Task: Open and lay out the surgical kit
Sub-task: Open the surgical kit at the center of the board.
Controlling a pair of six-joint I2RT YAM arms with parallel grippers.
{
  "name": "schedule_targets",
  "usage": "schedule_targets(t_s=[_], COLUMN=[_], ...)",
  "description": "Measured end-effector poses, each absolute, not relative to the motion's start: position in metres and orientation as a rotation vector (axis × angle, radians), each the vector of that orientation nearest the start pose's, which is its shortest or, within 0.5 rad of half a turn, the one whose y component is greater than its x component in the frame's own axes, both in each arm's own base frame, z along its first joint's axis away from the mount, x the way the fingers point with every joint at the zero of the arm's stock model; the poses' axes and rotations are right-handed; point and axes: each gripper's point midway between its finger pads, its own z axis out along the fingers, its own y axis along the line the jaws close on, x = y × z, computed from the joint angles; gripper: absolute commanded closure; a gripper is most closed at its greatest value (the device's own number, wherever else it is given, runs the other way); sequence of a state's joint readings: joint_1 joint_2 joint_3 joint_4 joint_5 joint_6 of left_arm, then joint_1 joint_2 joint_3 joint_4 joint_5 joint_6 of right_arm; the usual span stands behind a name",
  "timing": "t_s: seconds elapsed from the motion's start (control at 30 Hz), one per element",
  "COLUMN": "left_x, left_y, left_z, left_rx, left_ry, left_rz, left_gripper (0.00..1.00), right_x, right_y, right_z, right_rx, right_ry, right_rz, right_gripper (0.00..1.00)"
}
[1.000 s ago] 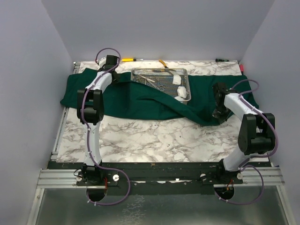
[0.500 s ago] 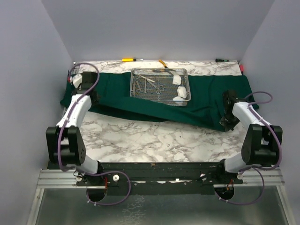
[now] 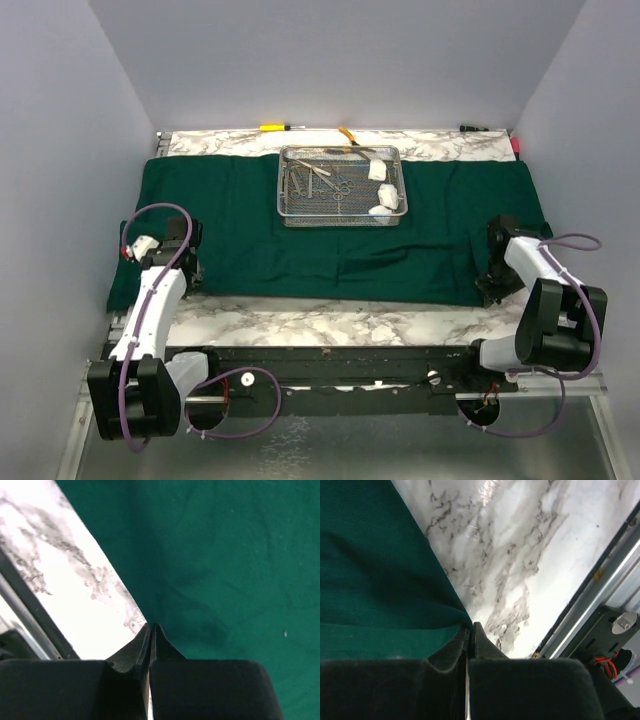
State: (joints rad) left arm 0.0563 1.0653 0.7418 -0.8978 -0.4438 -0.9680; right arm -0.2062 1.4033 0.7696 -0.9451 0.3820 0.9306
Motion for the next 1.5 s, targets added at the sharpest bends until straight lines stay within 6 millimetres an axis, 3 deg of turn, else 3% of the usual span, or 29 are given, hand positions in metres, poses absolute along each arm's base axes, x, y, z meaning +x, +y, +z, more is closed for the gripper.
schedule_targets(t_s=[0.43, 0.5, 0.57, 0.63, 0.7, 0.8, 0.93, 1.07, 1.23, 1.33, 1.5], left_x=[0.158, 0.154, 0.149, 0.143, 0.139, 0.143, 0.161, 0.194, 0.234, 0.242, 0.250], left_y=[0.077, 0.080, 0.090, 0.099, 0.105, 0.111, 0.113, 0.102, 0.080, 0.072, 0.063], left_z=[0.109, 0.115, 0.121, 0.127, 0.133, 0.147, 0.156, 0.153, 0.137, 0.123, 0.104], left_rx=[-1.691, -1.717, -1.721, -1.719, -1.703, -1.668, -1.596, -1.495, -1.390, -1.360, -1.329], left_ry=[2.008, 1.969, 1.910, 1.860, 1.829, 1.793, 1.803, 1.899, 2.020, 2.086, 2.162], left_rz=[0.567, 0.591, 0.657, 0.714, 0.748, 0.752, 0.696, 0.549, 0.352, 0.305, 0.264], left_gripper=[0.97, 0.85, 0.66, 0.58, 0.53, 0.51, 0.51, 0.51, 0.52, 0.52, 0.50], right_x=[0.149, 0.144, 0.137, 0.132, 0.130, 0.133, 0.156, 0.202, 0.240, 0.254, 0.277], right_y=[-0.071, -0.072, -0.080, -0.089, -0.098, -0.108, -0.118, -0.116, -0.110, -0.101, -0.092], right_z=[0.059, 0.061, 0.065, 0.073, 0.082, 0.095, 0.112, 0.110, 0.081, 0.069, 0.065], right_rx=[1.814, 1.849, 1.890, 1.932, 1.942, 1.912, 1.805, 1.544, 1.262, 1.137, 1.010], right_ry=[2.265, 2.242, 2.186, 2.108, 2.043, 1.984, 1.996, 2.167, 2.417, 2.512, 2.566], right_rz=[-0.532, -0.552, -0.633, -0.719, -0.778, -0.813, -0.755, -0.571, -0.464, -0.366, -0.239], right_gripper=[0.99, 0.78, 0.64, 0.49, 0.43, 0.40, 0.41, 0.42, 0.44, 0.44, 0.43])
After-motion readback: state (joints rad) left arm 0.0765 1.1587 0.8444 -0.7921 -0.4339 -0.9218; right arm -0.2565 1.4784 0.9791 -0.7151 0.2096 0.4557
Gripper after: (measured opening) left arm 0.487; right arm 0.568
